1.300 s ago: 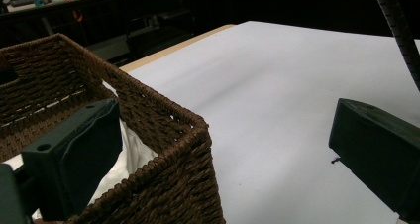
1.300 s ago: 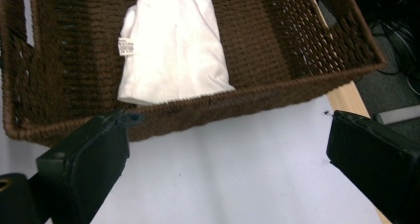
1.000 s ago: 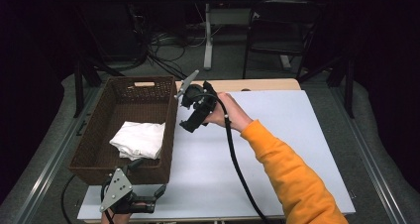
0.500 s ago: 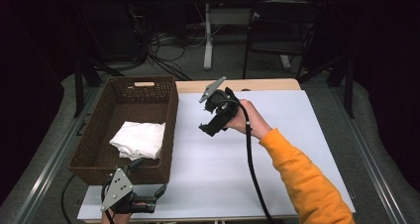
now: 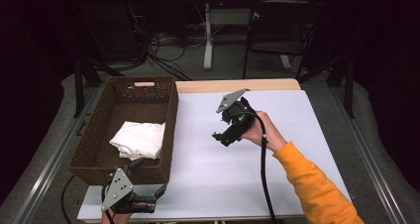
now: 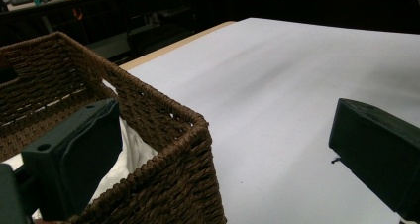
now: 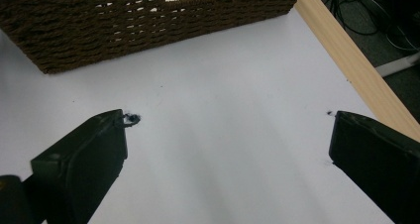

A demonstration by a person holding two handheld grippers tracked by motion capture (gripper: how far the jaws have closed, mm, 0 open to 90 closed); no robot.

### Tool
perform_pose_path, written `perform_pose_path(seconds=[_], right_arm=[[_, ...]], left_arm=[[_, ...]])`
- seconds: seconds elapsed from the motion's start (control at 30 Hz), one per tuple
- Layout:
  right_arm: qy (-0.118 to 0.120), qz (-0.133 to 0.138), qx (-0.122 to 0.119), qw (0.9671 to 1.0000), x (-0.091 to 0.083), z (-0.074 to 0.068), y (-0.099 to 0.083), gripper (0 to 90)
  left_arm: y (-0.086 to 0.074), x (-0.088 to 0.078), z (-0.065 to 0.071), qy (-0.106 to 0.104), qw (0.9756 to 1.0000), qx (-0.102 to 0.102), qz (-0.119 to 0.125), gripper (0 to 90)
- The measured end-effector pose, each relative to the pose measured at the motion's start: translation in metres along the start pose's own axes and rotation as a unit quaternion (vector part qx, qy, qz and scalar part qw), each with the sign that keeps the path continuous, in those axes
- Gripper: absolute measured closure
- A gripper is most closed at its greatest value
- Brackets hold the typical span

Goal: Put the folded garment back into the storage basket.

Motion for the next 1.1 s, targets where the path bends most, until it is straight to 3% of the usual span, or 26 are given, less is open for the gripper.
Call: perform_pose_path(seconds=[0.43,0.9,1.1], right_arm=[[-0.012,0.017,0.031,0.9993,-0.019,-0.004,-0.049,0.6],[-0.021,0.047,0.055,0.9972,-0.035,-0.017,-0.083,0.4],[-0.025,0.045,0.058,0.9970,-0.038,-0.024,-0.099,0.3]], left_arm=[[0.000,0.000,0.000,0.002,1.0000,0.002,-0.001,0.0],[-0.001,0.000,0.000,0.003,1.0000,0.004,-0.003,0.0],[0.000,0.000,0.000,0.004,1.0000,0.005,-0.001,0.0]])
Point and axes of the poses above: each handheld gripper's, and its own axes: x roughly forward along the jaws, y roughly out of its top, z roughly to its right, the point moved 10 cm from there along x, roughly forward along the jaws
